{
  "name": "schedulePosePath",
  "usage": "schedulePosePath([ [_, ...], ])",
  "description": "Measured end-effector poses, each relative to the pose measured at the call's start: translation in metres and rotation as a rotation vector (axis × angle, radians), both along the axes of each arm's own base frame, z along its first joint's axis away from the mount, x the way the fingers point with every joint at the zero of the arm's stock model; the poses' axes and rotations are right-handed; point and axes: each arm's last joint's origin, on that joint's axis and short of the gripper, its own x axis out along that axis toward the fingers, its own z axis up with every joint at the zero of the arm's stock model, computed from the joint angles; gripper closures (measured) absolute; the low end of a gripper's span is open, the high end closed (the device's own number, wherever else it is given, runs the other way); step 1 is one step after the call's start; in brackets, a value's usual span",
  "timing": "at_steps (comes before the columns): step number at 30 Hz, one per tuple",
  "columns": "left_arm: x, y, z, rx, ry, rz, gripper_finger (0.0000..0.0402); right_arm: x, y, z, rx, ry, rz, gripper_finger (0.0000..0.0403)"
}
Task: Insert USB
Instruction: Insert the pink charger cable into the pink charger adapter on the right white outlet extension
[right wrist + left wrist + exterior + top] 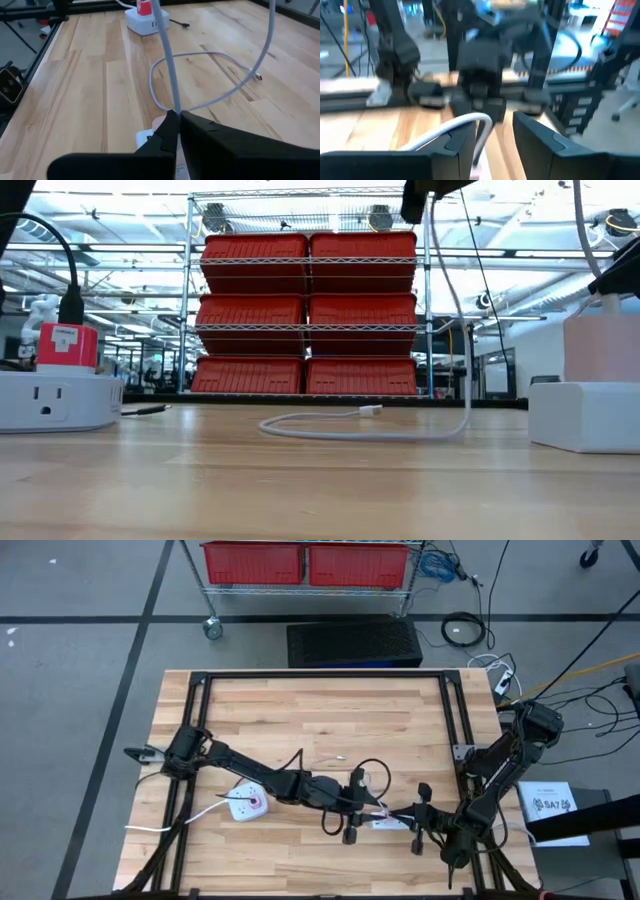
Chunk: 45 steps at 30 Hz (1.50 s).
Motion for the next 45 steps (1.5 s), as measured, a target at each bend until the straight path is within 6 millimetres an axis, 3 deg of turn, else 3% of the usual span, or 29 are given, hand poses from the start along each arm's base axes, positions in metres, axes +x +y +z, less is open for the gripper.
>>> schedulePosePath([
  [7,-0.007,0.002,-0.015,0.058,0.194,0.0,0.0265,0.001,0.001,-0.004,0.011,-0.021,-0.029,0.0403],
  [11,-0.017,0.001,-0.003,0.071,0.226,-0.004,0.0265,0.001,0.002,-0.006,0.02,-0.03,-0.044,0.0403],
  [15,-0.028,-0.002,0.012,0.107,0.194,0.011,0.0265,0.0,0.004,-0.007,0.022,-0.041,-0.042,0.0403],
  [20,-0.042,-0.006,0.016,0.137,0.138,0.033,0.0265,-0.002,0.004,-0.007,0.043,-0.049,-0.052,0.0403],
  [28,-0.066,0.001,-0.004,0.059,0.025,0.043,0.0265,0.0,0.007,-0.022,-0.023,-0.152,-0.114,0.0403],
  [35,-0.096,0.011,-0.009,-0.021,-0.059,0.033,0.0265,0.002,0.005,-0.038,-0.072,-0.254,-0.188,0.0403],
  [45,-0.135,0.027,-0.01,-0.066,-0.051,0.097,0.0265,0.037,-0.014,-0.044,-0.148,-0.273,-0.326,0.0403],
])
